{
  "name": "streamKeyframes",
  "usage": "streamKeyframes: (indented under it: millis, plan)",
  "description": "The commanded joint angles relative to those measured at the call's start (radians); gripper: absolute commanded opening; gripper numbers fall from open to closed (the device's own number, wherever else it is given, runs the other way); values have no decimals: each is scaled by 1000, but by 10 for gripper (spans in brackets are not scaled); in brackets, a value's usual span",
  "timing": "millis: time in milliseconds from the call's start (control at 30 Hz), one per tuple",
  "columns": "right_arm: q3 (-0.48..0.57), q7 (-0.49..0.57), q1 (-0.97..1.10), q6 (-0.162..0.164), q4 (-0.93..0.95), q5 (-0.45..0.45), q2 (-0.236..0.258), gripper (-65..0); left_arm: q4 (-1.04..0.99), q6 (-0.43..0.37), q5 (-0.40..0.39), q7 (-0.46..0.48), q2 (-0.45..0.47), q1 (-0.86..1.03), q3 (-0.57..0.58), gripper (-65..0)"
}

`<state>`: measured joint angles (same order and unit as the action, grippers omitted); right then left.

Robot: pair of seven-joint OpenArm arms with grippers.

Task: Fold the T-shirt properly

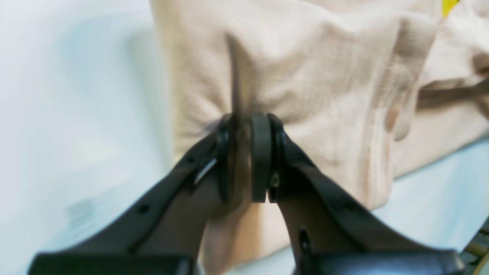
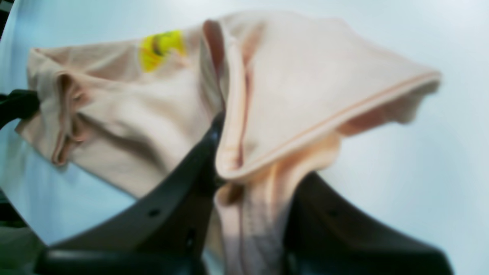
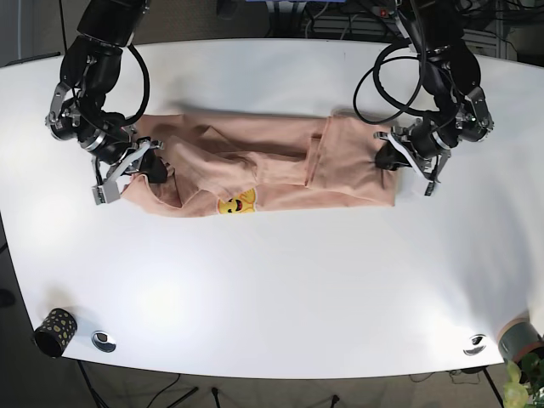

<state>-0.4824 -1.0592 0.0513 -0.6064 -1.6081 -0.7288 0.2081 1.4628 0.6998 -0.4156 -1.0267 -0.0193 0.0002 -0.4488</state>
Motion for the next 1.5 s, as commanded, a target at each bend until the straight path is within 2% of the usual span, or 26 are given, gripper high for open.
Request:
streamKeyframes:
  millis: [0, 133, 300, 667, 833, 1067, 1200, 1367, 1400, 1467]
  plan:
    - [-9, 23, 8, -8, -111, -25, 15, -650, 3, -2, 25, -31, -20, -1, 58, -587]
    - [-8, 21, 34, -11, -231, -31, 14, -650, 2, -2, 24, -30, -43, -1, 143, -587]
    - [6, 18, 60, -17, -361, -33, 6, -650, -26, -2, 22, -17, -98, -2, 155, -587]
    - [284, 24, 54, -16, -386, -25, -8, -650, -147, -2, 16, -16, -133, -50, 157, -587]
    - [324, 26, -1, -13, -292, -22, -89, -650, -149, -2, 16, -16, -135, -50, 157, -587]
    - [333, 26, -103, -13, -102, -22, -146, -650, -149, -2, 16, -16, -135, -50, 155, -587]
    - [340, 26, -133, -11, -62, -22, -158, -650, -149, -2, 16, -16, -135, -50, 155, -587]
    - [426, 26, -163, -8, -14, -10, -151, -650, -150, -2, 16, -16, -135, -50, 155, -587]
    - [442, 26, -166, -8, -8, 13, -152, -626, -150, -2, 16, -16, -135, -50, 155, -587]
    - [463, 26, -167, -8, -10, 76, -158, -528, -147, -2, 16, -16, -135, -50, 155, -587]
